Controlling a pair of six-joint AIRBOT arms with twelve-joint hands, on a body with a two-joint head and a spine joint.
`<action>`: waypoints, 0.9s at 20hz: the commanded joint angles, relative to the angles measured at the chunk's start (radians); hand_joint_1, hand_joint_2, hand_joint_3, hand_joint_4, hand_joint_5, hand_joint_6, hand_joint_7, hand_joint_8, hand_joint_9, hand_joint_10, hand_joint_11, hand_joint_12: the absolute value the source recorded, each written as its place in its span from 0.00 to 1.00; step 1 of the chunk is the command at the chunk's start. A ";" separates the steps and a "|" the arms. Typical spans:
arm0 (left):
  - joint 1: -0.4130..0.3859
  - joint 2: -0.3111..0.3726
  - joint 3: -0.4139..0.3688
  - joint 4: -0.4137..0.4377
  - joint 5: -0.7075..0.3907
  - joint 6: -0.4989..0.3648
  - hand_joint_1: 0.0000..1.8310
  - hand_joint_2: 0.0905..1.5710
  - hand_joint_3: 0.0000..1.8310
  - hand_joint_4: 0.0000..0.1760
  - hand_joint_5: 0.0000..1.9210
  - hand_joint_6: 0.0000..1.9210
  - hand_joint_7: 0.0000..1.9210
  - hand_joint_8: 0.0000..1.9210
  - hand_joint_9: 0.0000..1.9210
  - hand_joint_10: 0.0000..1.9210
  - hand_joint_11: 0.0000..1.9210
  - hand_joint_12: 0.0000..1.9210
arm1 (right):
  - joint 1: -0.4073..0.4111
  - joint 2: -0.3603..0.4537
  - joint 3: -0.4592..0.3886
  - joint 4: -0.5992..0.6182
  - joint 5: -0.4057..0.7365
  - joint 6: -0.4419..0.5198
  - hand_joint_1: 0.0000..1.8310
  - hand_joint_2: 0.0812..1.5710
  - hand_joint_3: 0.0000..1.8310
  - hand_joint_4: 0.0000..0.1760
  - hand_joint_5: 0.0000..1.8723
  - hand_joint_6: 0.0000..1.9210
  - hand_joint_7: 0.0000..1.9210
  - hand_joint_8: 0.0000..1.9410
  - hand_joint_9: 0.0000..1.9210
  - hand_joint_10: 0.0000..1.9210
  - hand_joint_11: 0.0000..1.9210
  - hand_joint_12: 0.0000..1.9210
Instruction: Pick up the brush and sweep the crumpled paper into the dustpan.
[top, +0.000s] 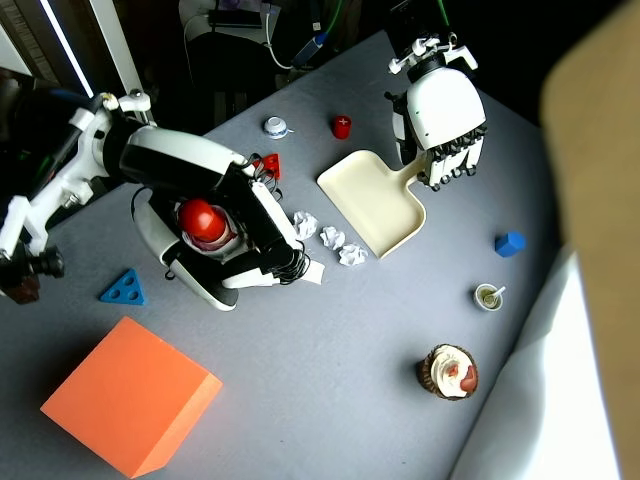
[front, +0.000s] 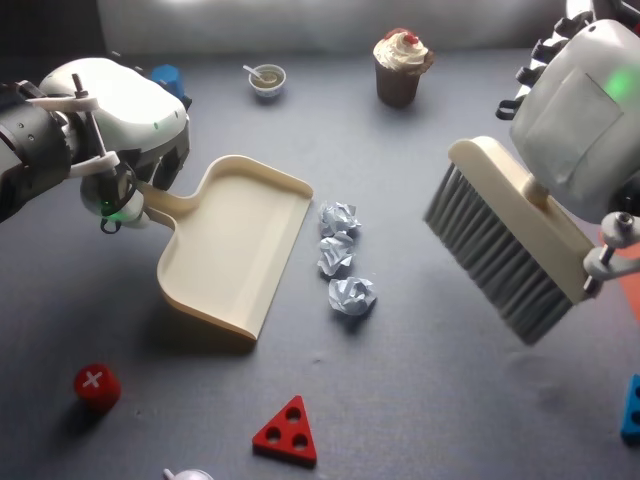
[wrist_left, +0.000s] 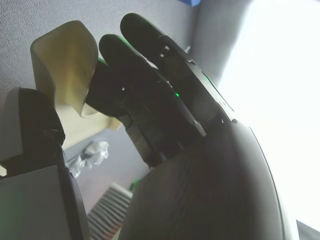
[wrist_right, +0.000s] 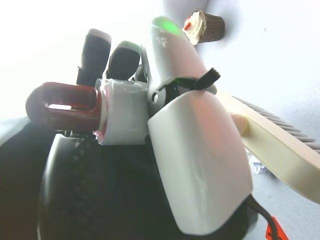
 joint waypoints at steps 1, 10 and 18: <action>-0.002 0.004 0.003 0.032 0.073 0.007 0.68 0.66 0.00 0.00 0.53 0.54 0.62 0.27 0.60 0.00 0.45 0.31 | 0.011 0.017 -0.005 -0.076 -0.103 -0.026 0.86 0.75 0.00 0.97 0.46 1.00 0.40 1.00 0.39 1.00 0.36 1.00; 0.006 0.003 0.001 0.023 0.076 0.007 0.68 0.66 0.00 0.00 0.53 0.54 0.61 0.27 0.60 0.00 0.43 0.35 | 0.011 0.036 -0.036 -0.002 -0.124 -0.059 0.85 0.76 0.00 0.77 0.47 1.00 0.40 1.00 0.38 1.00 0.35 1.00; 0.024 -0.002 -0.001 0.021 0.080 0.000 0.69 0.66 0.00 0.00 0.54 0.53 0.63 0.25 0.60 0.00 0.43 0.33 | 0.007 0.007 -0.045 0.048 -0.171 -0.170 0.85 0.75 0.00 0.94 0.46 1.00 0.40 1.00 0.39 1.00 0.36 1.00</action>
